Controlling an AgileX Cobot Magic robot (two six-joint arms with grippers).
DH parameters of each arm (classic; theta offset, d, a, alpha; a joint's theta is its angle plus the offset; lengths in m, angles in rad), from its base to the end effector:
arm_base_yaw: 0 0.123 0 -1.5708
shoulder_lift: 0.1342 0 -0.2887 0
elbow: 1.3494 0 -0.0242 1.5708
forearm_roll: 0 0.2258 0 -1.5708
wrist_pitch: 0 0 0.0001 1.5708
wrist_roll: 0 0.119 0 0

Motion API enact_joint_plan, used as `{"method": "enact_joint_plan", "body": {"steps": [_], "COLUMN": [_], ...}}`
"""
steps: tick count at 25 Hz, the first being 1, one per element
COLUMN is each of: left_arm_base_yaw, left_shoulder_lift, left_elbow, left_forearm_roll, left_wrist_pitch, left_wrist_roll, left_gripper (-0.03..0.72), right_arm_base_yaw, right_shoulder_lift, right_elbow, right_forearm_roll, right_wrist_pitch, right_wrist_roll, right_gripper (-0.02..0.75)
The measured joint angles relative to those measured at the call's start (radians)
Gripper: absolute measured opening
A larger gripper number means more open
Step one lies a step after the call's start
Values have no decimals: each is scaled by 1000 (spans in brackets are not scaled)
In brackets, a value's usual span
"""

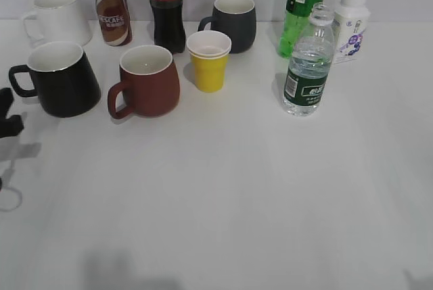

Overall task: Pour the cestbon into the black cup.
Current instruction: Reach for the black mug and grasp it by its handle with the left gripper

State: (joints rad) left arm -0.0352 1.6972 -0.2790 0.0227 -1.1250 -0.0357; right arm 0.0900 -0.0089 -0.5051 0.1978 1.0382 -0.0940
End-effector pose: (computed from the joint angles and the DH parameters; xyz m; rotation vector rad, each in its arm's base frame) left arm 0.2677 -0.0119 0.1639 0.0230 1.7771 -0.0623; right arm -0.0091 0.0194 0.2580 -0.1918 1.9909 0.2326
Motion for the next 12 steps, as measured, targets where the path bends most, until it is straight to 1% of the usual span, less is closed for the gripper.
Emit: {"method": "enact_joint_plan", "body": {"steps": [5,12], "left_arm_base_yaw": [0,0], "left_shoulder_lift": [132,203], "left_elbow": [-75,-172], "left_forearm_roll": [8,0], "left_wrist_pitch": [-48,-37], "left_wrist_roll": [0,-2], "left_gripper": [269,269], "right_arm_base_yaw": [0,0], "right_shoulder_lift": [0,0], "right_elbow": [0,0], "right_forearm_roll": [0,0], "right_wrist_pitch": [0,0], "right_wrist_roll": [0,1], "right_gripper": [590,590]}}
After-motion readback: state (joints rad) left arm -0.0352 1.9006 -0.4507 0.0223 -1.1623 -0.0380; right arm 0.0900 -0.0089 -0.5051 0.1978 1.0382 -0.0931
